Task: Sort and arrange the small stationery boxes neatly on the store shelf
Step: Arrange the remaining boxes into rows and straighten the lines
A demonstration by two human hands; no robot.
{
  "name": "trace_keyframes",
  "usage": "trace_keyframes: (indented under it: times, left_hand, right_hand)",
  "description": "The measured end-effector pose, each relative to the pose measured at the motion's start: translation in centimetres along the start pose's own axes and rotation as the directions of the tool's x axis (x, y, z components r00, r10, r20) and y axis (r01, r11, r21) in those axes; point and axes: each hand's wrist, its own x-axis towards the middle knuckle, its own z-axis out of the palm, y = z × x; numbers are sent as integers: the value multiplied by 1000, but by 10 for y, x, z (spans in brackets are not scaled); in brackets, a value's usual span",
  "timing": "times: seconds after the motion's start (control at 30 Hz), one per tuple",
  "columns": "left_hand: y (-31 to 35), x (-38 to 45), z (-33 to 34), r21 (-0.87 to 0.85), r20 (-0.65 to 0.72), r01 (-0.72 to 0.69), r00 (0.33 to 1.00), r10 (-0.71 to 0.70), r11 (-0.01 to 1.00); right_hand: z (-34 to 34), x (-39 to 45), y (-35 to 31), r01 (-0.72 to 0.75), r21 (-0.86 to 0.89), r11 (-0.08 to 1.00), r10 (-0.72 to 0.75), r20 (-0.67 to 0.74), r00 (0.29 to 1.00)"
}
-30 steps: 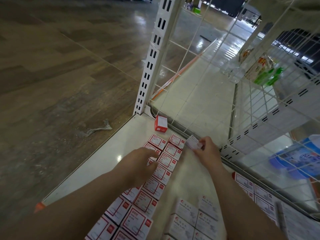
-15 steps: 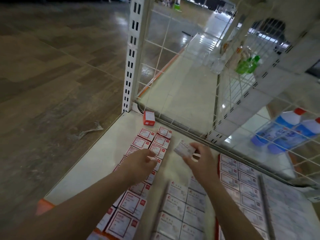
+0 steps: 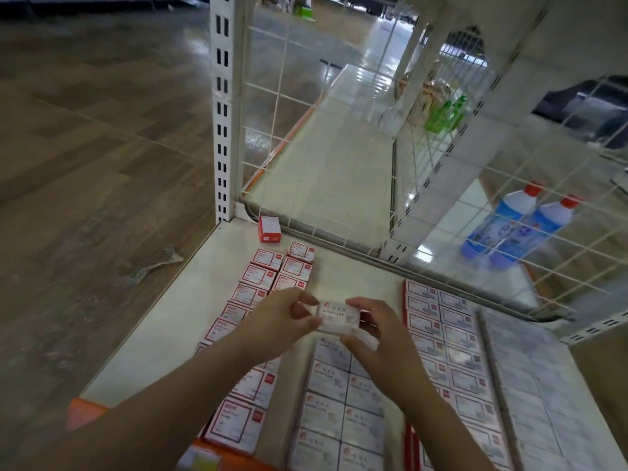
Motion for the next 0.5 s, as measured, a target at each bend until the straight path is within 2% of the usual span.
trace_keyframes:
  times: [0.37,0.5]
  left_hand:
    - [1,-2,9,55,1,-8,1000,8,998]
    - [0,0,12,65,-12,-24,1000,25,998]
  right_hand:
    - [-1,-8,9,-26,-23,999,25,-12,1000]
    - [-7,-7,19,-80,-23,997,79,-44,996]
